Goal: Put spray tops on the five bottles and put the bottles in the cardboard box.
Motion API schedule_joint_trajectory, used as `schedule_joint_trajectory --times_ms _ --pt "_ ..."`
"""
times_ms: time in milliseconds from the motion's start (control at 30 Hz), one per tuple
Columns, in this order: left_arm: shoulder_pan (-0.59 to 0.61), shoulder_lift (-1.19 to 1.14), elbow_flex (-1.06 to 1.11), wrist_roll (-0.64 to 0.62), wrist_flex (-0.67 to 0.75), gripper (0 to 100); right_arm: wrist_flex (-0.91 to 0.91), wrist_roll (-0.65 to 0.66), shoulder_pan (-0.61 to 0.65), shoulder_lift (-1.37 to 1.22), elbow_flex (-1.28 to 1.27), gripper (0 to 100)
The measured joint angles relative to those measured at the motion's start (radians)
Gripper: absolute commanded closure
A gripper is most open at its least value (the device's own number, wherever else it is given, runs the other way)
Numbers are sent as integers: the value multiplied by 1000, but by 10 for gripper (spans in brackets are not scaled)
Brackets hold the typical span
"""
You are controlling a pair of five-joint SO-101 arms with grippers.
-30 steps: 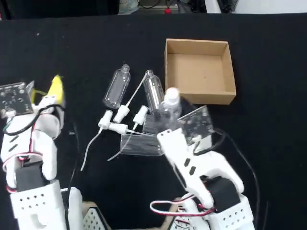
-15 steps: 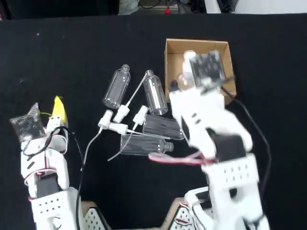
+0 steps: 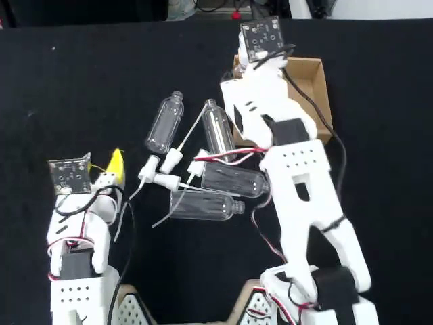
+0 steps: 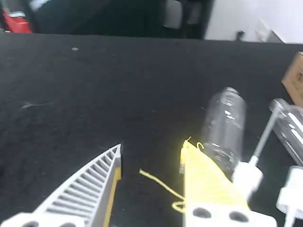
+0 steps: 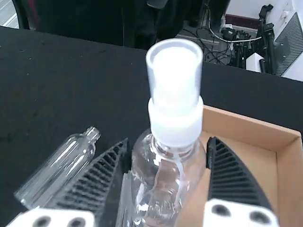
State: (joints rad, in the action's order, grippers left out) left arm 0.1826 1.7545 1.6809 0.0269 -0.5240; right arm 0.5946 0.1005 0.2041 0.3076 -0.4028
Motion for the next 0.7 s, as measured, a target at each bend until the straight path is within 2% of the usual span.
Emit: schedule_joint_trajectory --times_ms 167,467,700 --pt "-18 0 0 0 -2 805 -115 0 -49 -21 -8 769" --pt "-25 0 0 0 -2 805 -512 0 -74 -95 -172 769" --pt "-26 0 0 0 -2 805 -628 0 -101 -288 -161 769"
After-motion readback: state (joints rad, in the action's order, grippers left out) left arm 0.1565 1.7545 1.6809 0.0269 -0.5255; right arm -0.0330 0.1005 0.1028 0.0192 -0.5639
